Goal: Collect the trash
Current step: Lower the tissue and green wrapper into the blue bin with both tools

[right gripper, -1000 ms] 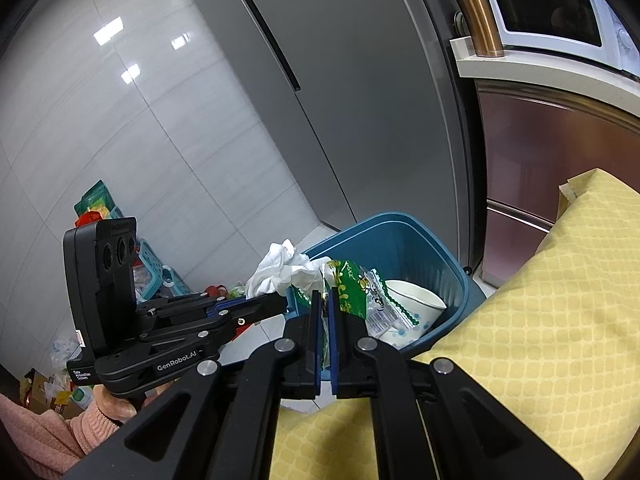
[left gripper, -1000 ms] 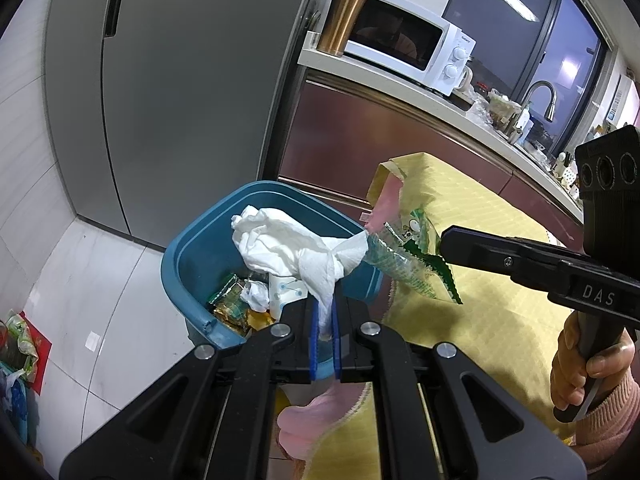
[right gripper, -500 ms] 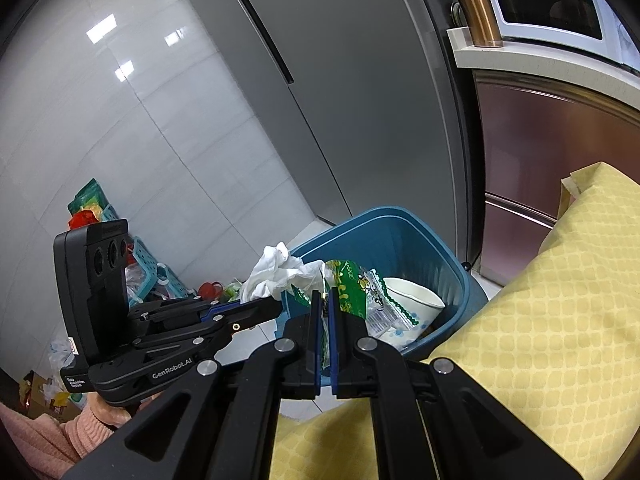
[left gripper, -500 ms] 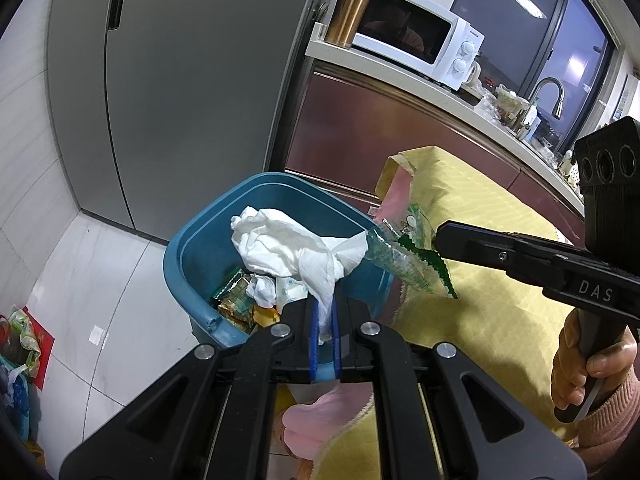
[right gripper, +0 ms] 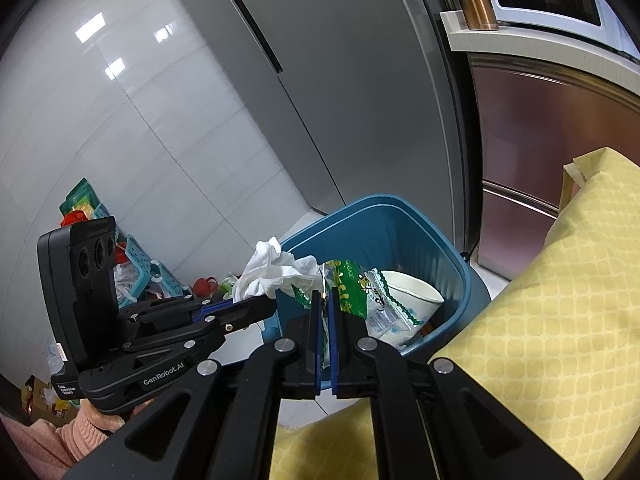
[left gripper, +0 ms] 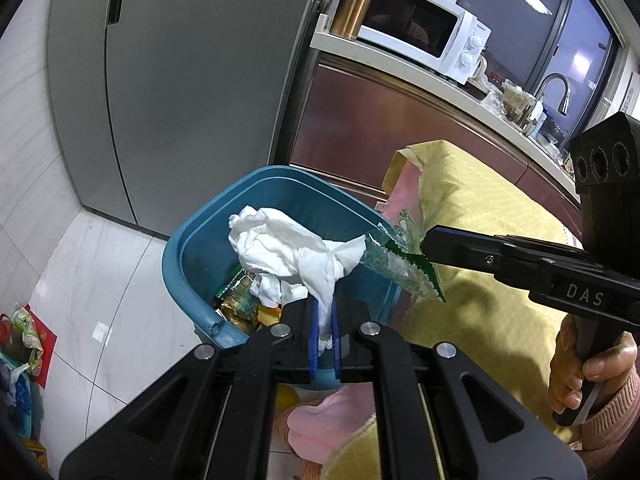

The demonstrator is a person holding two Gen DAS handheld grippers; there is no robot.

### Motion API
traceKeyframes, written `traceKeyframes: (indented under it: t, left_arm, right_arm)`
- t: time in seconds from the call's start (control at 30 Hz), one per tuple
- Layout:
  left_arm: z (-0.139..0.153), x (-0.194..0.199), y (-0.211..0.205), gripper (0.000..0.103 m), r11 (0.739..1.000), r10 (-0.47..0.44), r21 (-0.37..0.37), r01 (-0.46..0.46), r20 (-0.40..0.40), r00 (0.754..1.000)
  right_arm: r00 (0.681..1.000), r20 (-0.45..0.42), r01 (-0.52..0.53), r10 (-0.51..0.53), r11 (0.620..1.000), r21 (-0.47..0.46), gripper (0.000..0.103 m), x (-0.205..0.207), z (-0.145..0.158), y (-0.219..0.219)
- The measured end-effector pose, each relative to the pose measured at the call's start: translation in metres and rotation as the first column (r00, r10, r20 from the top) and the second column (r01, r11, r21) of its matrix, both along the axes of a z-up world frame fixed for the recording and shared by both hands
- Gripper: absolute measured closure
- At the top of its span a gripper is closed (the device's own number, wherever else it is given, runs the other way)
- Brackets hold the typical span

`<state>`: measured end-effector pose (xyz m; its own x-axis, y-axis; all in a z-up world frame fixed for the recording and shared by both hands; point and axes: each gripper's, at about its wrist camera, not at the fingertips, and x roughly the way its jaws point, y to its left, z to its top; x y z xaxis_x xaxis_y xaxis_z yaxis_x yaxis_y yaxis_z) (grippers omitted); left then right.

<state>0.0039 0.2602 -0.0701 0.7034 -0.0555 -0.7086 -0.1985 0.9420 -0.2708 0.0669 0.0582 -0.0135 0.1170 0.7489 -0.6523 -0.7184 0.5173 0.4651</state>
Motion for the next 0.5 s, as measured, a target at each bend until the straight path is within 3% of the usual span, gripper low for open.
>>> traceKeyframes:
  t: [0.5]
  left_arm:
    - [-0.0067, 0.0017, 0.0007, 0.098, 1.0, -0.004, -0.001, 0.004, -0.013, 1.0]
  right_arm:
    - [1.0, -0.018, 0.008, -0.009, 1.0, -0.023, 0.101, 0.0063, -0.0093, 0.0073]
